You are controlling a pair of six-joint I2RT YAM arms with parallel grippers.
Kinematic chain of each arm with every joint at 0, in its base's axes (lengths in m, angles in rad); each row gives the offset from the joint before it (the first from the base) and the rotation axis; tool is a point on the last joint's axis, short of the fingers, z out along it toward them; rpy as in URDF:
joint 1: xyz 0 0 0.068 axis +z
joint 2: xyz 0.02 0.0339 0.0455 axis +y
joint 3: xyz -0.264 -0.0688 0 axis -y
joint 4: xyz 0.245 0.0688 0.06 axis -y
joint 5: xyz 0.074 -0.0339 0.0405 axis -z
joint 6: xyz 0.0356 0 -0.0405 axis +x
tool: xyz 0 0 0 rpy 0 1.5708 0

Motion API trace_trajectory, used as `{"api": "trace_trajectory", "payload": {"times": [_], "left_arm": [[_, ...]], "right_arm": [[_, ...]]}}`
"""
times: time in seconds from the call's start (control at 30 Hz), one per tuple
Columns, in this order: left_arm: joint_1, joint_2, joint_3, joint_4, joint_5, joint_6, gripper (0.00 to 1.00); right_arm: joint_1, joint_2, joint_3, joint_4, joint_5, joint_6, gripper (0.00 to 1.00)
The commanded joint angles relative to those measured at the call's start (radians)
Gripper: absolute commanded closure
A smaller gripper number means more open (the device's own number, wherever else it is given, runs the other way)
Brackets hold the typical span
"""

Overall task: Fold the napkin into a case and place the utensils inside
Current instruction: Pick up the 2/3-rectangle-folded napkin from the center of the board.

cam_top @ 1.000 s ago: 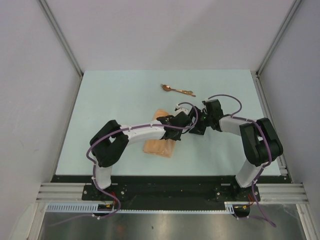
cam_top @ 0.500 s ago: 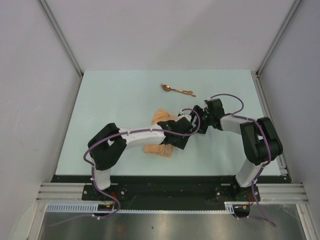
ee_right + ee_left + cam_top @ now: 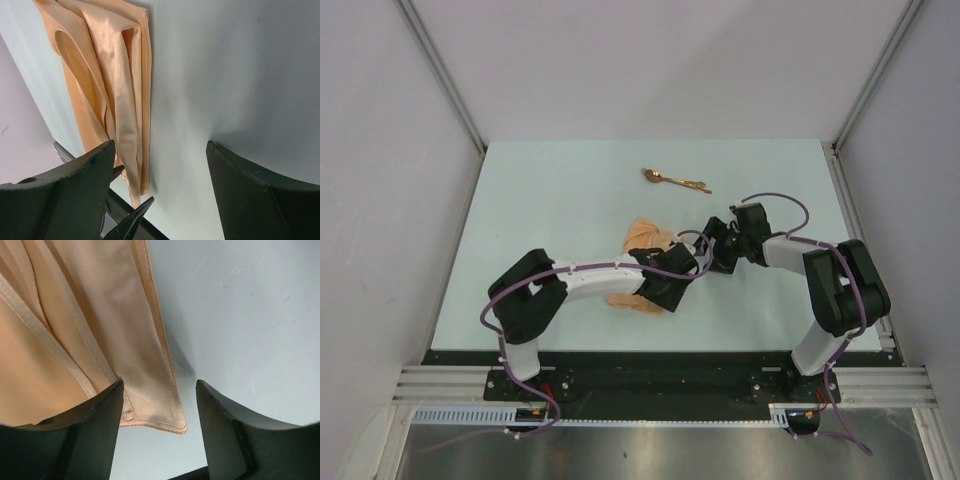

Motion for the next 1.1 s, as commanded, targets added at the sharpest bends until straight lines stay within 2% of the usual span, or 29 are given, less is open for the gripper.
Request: {"api": "trace_trajectory", "payload": {"times": [0.0,0.13,0.17,0.33,0.37,0.4,0.47,0.5,0.6,0.87,1.07], "left_arm": [[0.004,0.033,0.007,0.013,0.037,0.014,0.38],[0.032,0.070,-0.022,0.039,0.089,0.031,0.51],[0.033,0.077,-0.029,0.044,0.083,0.037,0.52],[0.033,0.126,-0.028,0.056,0.060,0.043,0.68],[0.033,0.130,-0.023,0.056,0.060,0.043,0.71],[0.032,0.131,-0.020,0.056,0.057,0.043,0.79],[0.033,0.122,-0.020,0.057,0.040,0.041,0.86],[0.032,0.104,-0.020,0.053,0.040,0.041,0.92],[0.033,0.033,-0.034,0.060,0.047,0.037,1.00],[0.050,-0.088,-0.054,0.094,0.139,0.029,1.00],[0.056,-0.102,-0.072,0.133,0.190,0.008,1.00]], "right_arm": [[0.008,-0.048,-0.015,-0.005,0.002,-0.021,0.22],[0.008,-0.064,-0.029,-0.011,0.010,-0.024,0.22],[0.010,-0.073,-0.033,-0.013,0.014,-0.026,0.22],[0.039,-0.071,-0.030,-0.007,0.051,-0.011,0.22],[0.050,-0.065,-0.029,-0.004,0.048,-0.001,0.22],[0.053,-0.052,-0.027,-0.005,0.038,0.015,0.21],[0.065,-0.039,-0.020,0.033,0.038,0.035,0.21],[0.070,-0.029,-0.015,0.044,0.038,0.045,0.21],[0.088,-0.009,0.005,0.062,0.042,0.078,0.20],[0.149,0.034,0.025,0.107,0.088,0.190,0.21],[0.169,0.097,0.063,0.119,0.117,0.186,0.25]]}}
